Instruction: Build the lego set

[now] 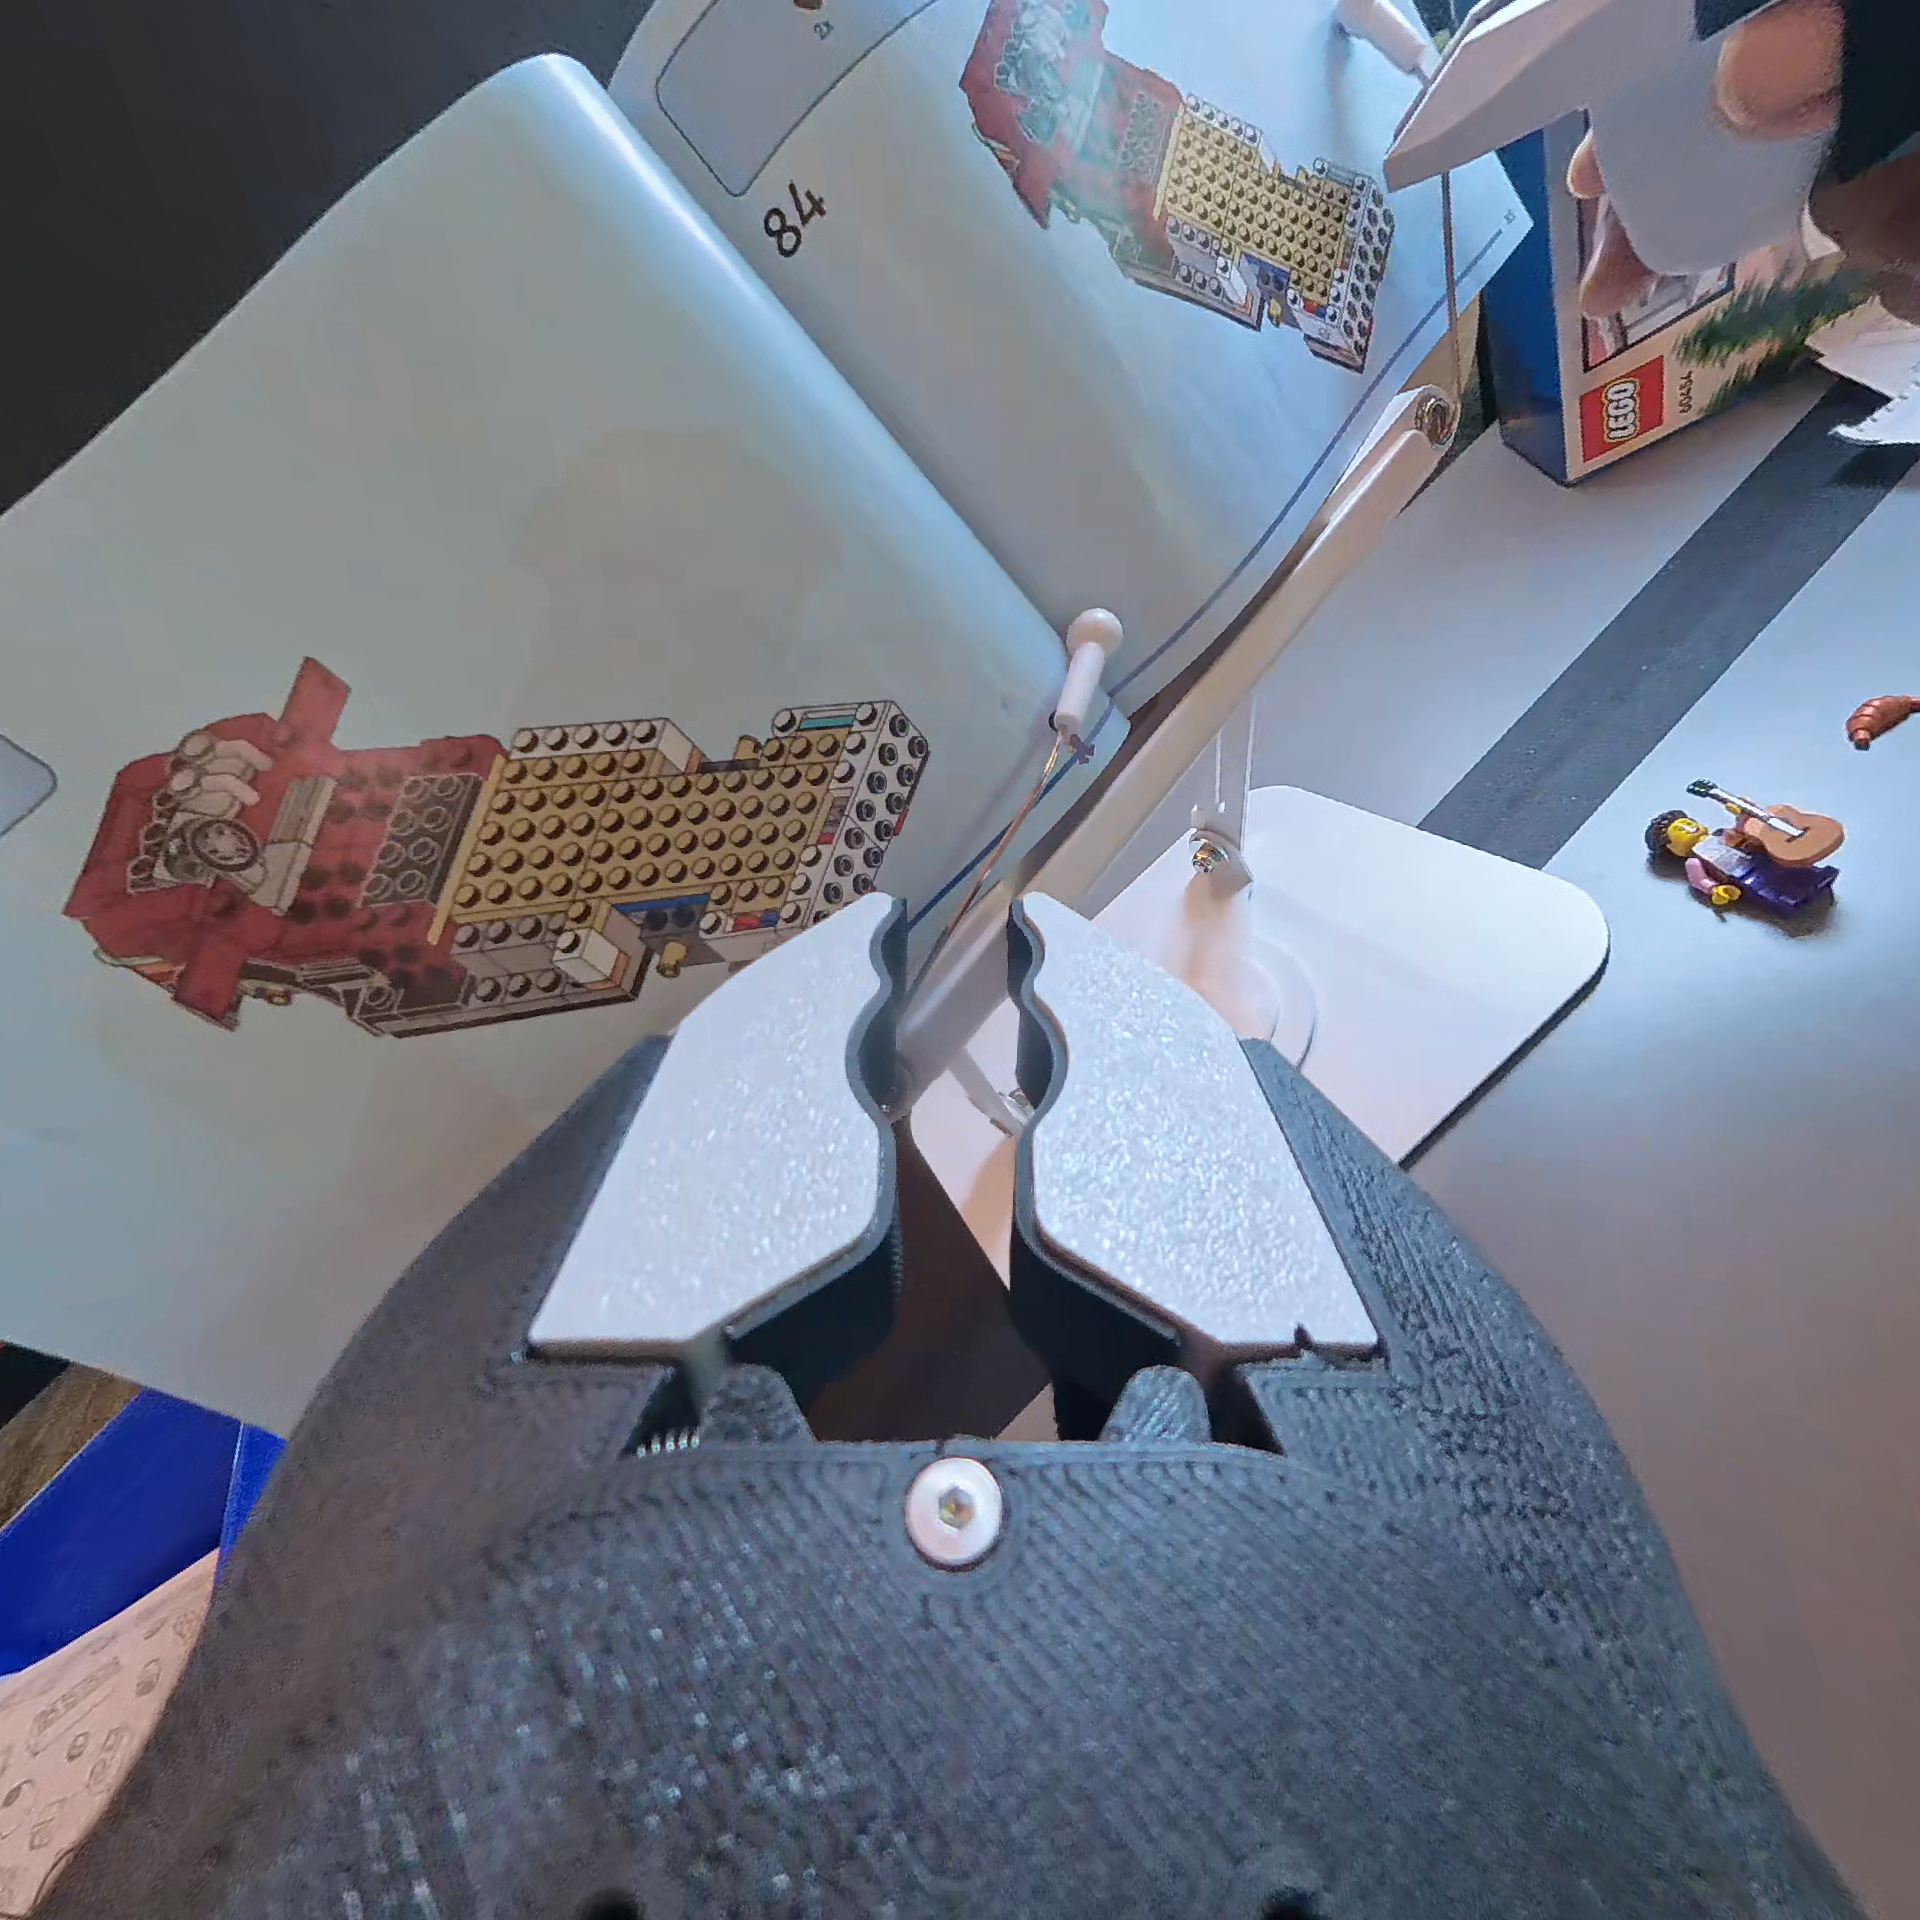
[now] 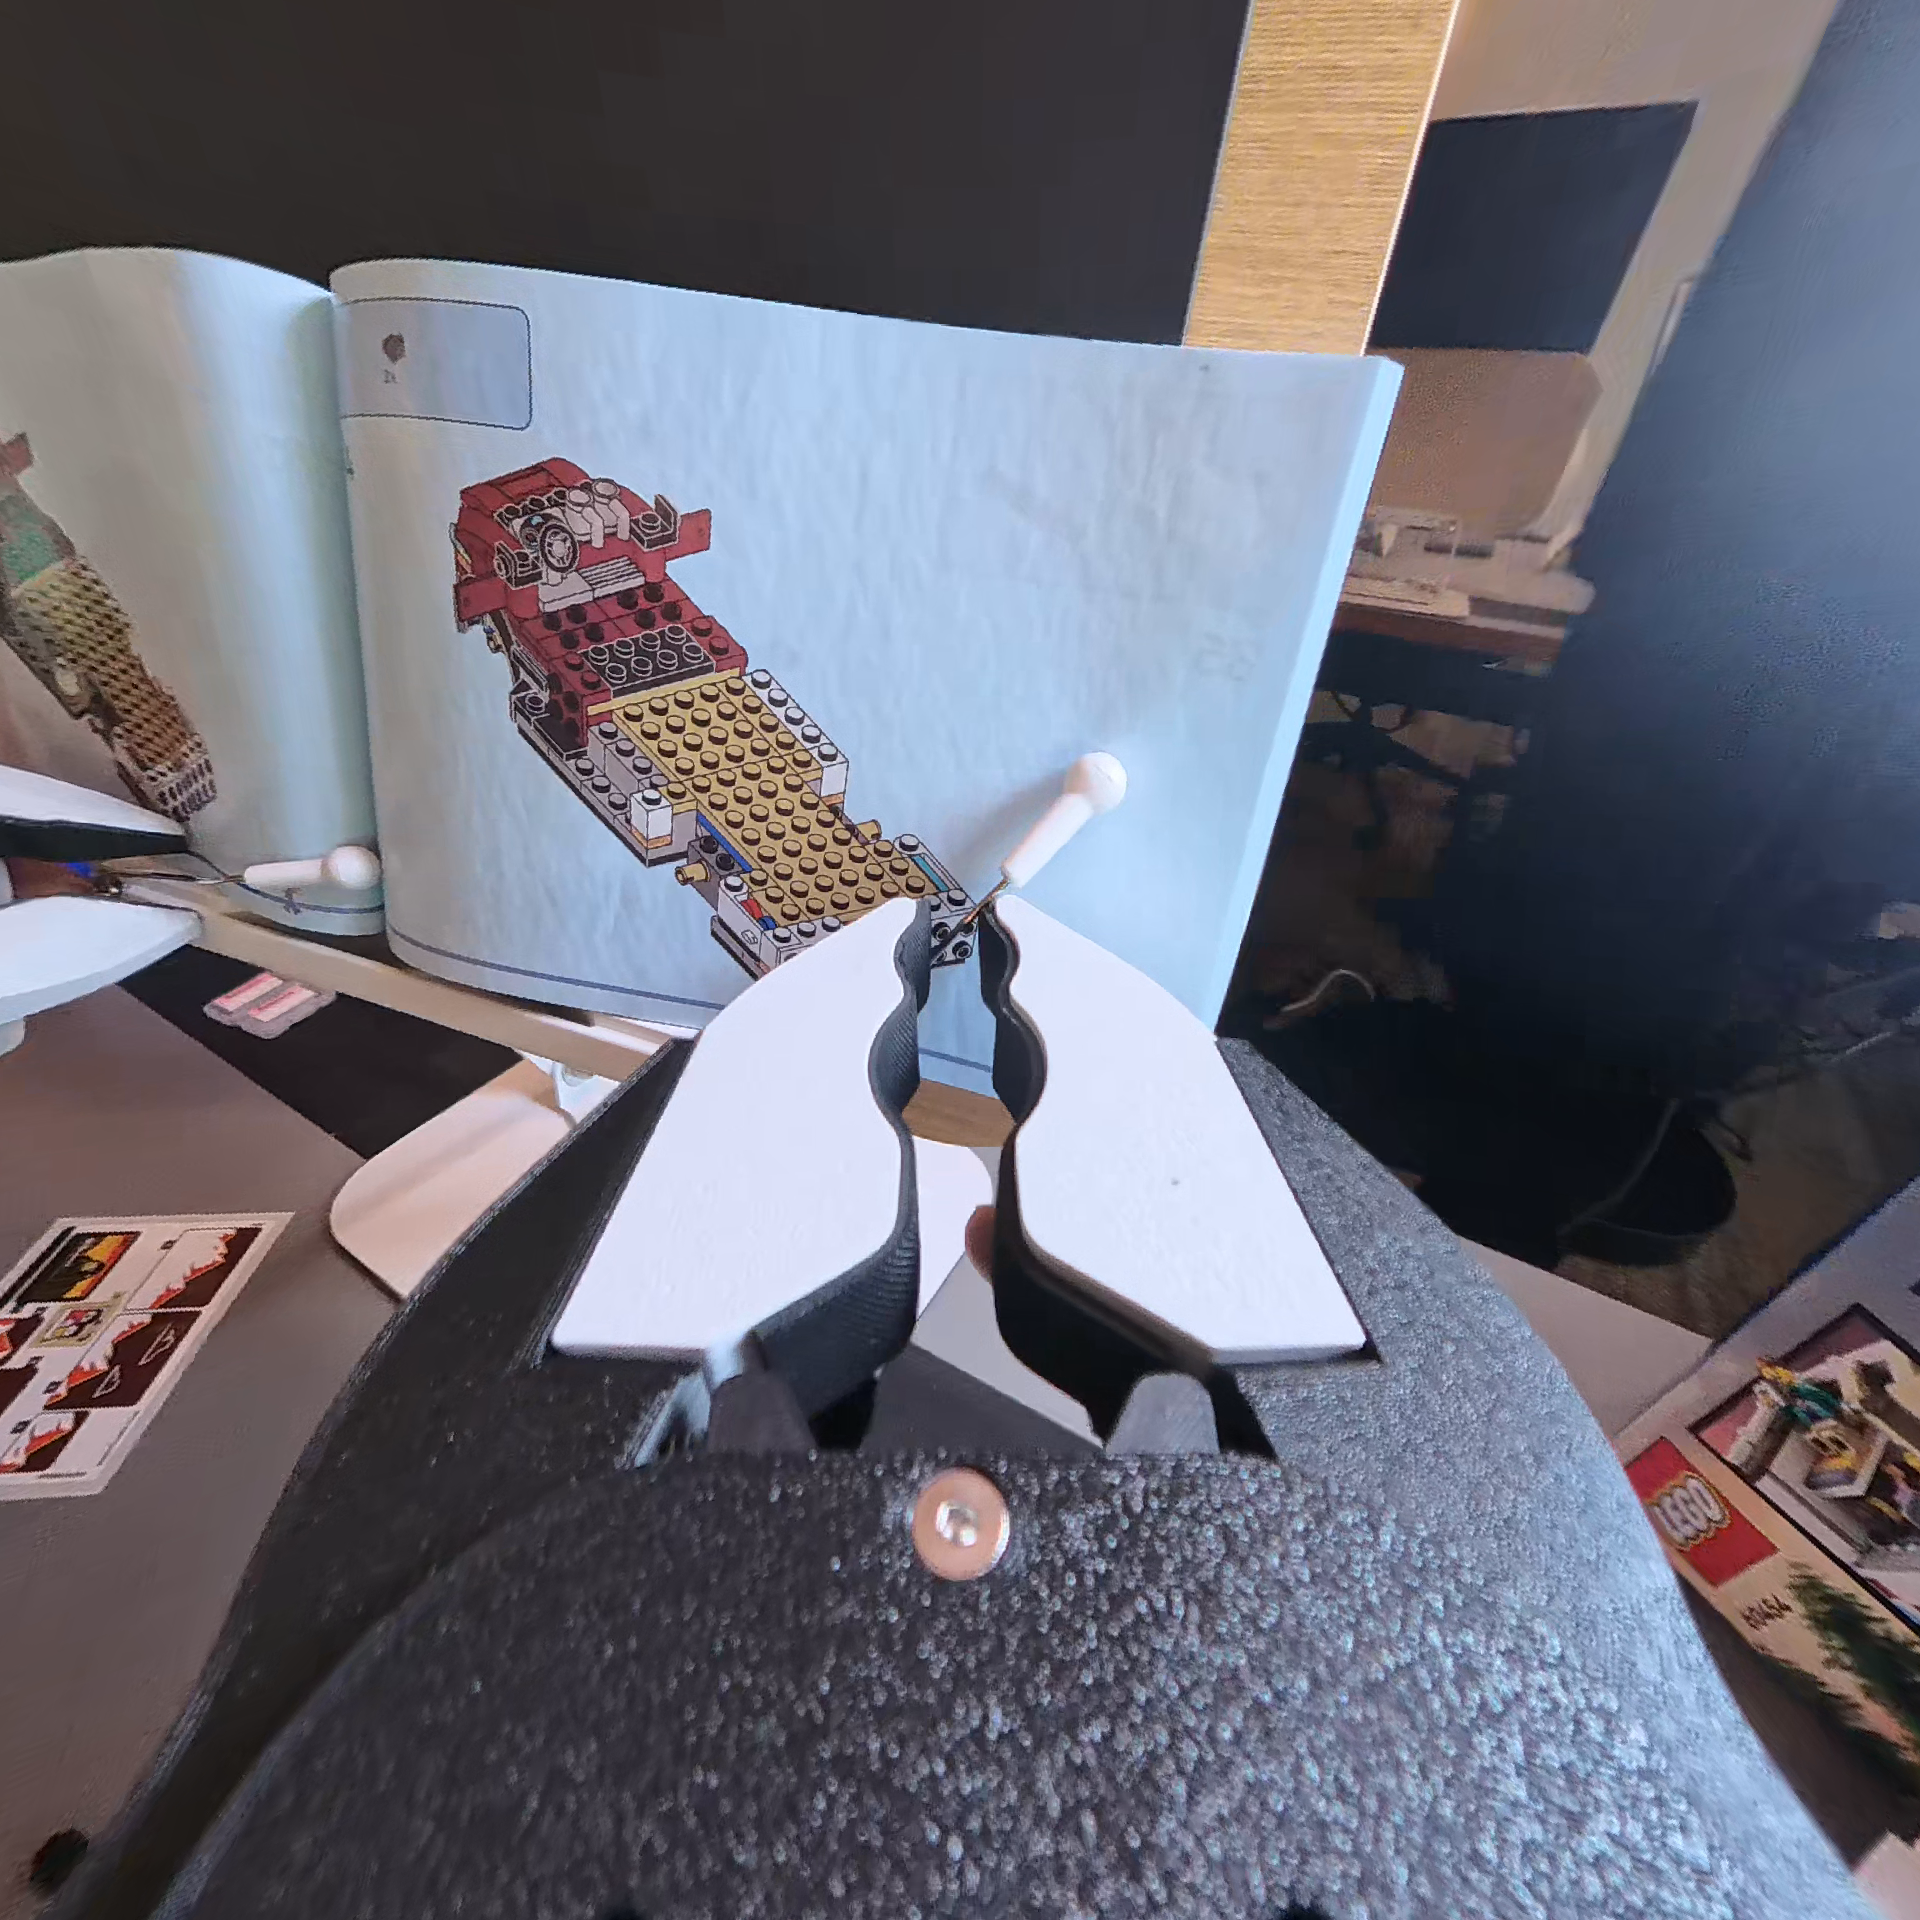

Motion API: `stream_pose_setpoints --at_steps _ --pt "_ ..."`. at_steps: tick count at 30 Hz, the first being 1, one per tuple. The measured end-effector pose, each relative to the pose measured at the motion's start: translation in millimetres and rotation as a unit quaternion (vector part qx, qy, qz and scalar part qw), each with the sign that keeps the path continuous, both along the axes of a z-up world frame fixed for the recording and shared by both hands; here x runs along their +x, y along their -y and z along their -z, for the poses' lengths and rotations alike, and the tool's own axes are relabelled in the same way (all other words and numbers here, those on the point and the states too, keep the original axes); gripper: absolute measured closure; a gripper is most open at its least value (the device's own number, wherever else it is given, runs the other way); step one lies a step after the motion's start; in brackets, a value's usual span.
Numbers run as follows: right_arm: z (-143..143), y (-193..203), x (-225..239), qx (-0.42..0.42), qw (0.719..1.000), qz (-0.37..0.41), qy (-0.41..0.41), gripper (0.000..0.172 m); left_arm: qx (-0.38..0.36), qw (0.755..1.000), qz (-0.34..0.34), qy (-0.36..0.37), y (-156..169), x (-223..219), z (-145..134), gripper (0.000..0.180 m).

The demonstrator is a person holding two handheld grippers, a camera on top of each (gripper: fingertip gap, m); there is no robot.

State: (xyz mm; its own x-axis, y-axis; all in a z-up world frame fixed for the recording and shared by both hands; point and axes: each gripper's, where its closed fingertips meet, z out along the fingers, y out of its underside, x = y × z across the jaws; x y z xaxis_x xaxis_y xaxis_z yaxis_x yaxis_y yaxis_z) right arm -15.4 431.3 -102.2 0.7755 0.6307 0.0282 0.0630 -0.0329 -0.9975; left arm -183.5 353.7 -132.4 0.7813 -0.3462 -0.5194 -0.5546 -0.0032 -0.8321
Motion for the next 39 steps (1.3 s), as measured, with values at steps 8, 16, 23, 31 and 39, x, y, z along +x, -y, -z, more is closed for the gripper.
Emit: stream_pose_setpoints --at_steps 8,16,23,31,39 --pt "0 4 0 -0.015 0.999 0.001 -0.040 0.164 0.006 1.000 -0.001 0.011 0 -1 1 0.166" --pt "0 14 0 -0.009 0.999 0.014 -0.050 0.165 0.002 0.999 0.005 0.053 -3 -8 1 0.163" --pt "3 21 4 -0.012 0.995 0.018 -0.098 0.164 0.012 0.999 -0.013 0.050 -3 -10 0 0.165" --pt "33 23 20 -0.117 0.950 0.030 -0.288 0.162 0.021 0.999 -0.011 0.026 -7 1 -1 0.164" --pt "63 32 14 -0.278 0.851 -0.095 -0.436 0.161 0.018 1.000 -0.009 0.023 -8 1 -1 0.165"
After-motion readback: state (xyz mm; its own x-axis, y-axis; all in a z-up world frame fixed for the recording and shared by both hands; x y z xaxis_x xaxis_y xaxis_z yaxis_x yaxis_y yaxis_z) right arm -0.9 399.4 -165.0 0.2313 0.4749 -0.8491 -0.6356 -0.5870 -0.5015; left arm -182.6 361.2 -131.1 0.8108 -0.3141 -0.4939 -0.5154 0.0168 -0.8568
